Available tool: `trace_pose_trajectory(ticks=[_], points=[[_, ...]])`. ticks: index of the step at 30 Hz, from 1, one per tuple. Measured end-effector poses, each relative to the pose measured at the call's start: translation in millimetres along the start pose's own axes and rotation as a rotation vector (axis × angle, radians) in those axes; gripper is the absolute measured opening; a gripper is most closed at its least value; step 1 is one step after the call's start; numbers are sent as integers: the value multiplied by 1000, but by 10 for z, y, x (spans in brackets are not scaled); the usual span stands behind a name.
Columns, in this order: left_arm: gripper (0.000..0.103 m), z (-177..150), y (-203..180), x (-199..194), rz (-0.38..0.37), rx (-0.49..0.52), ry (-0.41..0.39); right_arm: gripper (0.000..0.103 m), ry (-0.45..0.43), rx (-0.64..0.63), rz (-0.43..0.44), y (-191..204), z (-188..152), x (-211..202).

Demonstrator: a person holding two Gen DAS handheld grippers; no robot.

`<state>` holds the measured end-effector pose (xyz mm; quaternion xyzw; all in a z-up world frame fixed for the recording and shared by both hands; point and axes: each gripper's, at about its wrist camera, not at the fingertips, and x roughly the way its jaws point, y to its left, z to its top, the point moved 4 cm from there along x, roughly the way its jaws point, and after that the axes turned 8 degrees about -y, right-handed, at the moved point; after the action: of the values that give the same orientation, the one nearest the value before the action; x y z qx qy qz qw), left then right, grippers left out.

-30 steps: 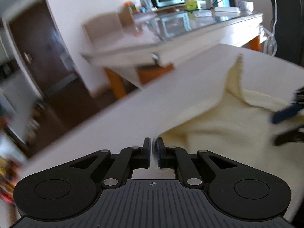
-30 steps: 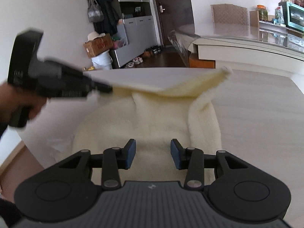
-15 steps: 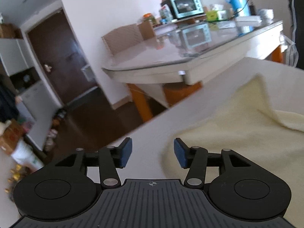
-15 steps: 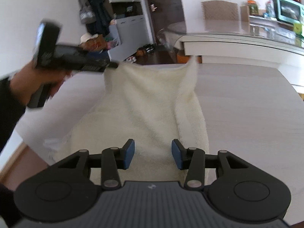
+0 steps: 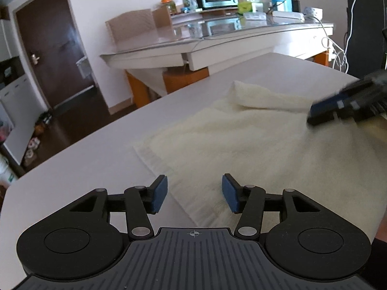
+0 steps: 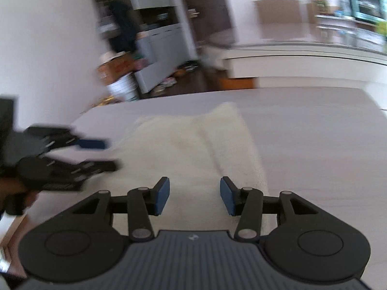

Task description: Fold towel

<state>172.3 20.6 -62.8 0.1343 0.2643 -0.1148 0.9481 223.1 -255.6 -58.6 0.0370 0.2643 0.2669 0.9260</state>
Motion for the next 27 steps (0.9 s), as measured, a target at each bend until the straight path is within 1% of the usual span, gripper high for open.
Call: trace_pose_trajectory(ticks=[1,2,4,6,7,9,11,14,15,16,19,20,21,22,23,24,27], points=[[56,-8,5,-6,2,-3,0,53,-22,-3,-57,-92,33,-28],[57,-10,6,-4,4,-5,1,58,-41,11,-106,-174,76,-63],[59,-10,2,1,14,-5,0,60,-61,5,-110,-195,123,-88],[59,-4,-18,7,24,-1,0,60,-74,-23,-70,-116,171,-70],[59,1,-32,10,29,5,0,59,-73,-53,-36,-37,184,-33],[59,8,-52,4,34,15,2,53,-37,-112,40,124,181,100],[59,15,-68,-15,30,19,8,53,-1,-166,115,278,177,232],[59,15,-67,-13,22,14,8,52,64,-125,163,273,171,466],[59,12,-63,-12,20,13,7,52,69,-112,162,259,174,491],[59,10,-59,-11,18,11,7,52,57,-92,150,192,207,535],[60,-4,-40,-9,14,7,3,53,13,-93,-27,-101,315,572],[63,-8,-33,-8,16,4,1,54,-1,-110,-77,-126,309,559],[66,-14,-24,-9,18,0,-1,58,-11,-120,-118,-168,316,558],[67,-20,-14,-9,21,-4,-2,59,-20,-127,-178,-249,318,539],[69,-25,-2,-7,23,-8,-3,59,-24,-121,-210,-325,310,510],[72,-28,11,-6,24,-13,-4,59,-25,-116,-215,-337,310,506],[73,-27,22,-3,27,-17,-4,59,-47,-82,-210,-364,242,302]])
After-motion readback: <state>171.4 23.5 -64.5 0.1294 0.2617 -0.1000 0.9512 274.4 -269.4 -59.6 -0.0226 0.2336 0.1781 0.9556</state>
